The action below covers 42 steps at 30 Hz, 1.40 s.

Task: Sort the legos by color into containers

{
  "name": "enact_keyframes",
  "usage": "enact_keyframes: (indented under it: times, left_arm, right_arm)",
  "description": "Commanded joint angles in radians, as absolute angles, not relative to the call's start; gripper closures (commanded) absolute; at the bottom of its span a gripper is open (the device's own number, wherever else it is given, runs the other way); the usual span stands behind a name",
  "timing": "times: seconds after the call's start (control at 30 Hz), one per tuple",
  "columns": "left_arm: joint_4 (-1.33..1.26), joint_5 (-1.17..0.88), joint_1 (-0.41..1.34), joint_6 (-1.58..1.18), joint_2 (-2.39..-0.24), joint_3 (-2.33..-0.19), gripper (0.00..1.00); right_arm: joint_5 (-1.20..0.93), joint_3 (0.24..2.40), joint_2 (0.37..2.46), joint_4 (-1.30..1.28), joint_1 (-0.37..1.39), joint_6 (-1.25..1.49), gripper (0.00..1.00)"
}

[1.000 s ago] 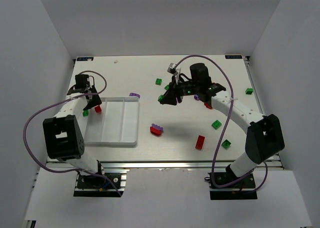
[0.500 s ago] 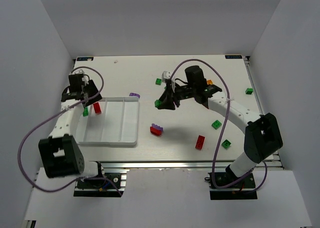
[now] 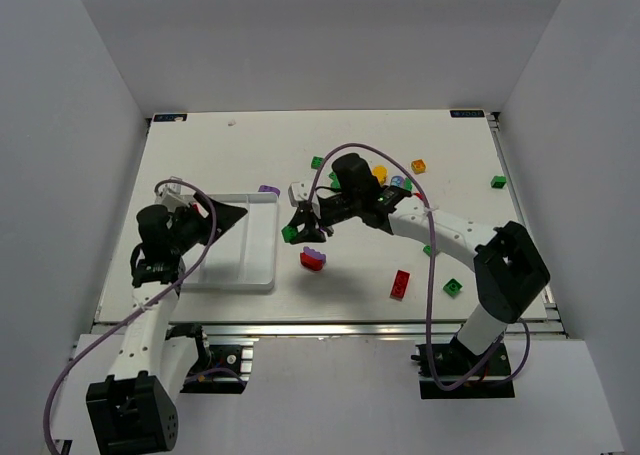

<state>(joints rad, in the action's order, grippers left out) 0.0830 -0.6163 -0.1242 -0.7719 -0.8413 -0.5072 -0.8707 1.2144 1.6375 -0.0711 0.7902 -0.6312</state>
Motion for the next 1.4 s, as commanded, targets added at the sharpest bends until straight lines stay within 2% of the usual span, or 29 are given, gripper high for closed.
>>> enact_keyframes:
  times: [0.0, 0.17, 0.33, 1.1, 1.37]
  left_arm:
    - [-0.112, -0.755, -0.077, -0.919, -0.787, -0.486, 0.21]
    - [-0.239, -0.730, 0.029, -1.006, -0.779, -0.440, 0.20]
    - [-0.256, -0.701, 0.118, -1.014, -0.804, -0.422, 0.20]
    - [-0.253, -0.643, 0.178, -0.986, -0.905, -0.426, 0.34]
    - [-0.267, -0.657, 0.187, -0.986, -0.933, -0.428, 0.62]
  right_arm:
    - [-0.810, 1.256, 1.666, -0.011, 0.821, -0.606, 1.00]
    - [-0.700, 1.292, 1.707, 0.026, 0.864, -0.549, 1.00]
    - [-0.646, 1.316, 1.727, 0.037, 0.870, -0.494, 1.00]
    - [-0.621, 1.292, 1.677, 0.081, 0.907, -0.437, 1.00]
    - [-0.597, 1.285, 1.678, 0.087, 0.911, -0.428, 0.98]
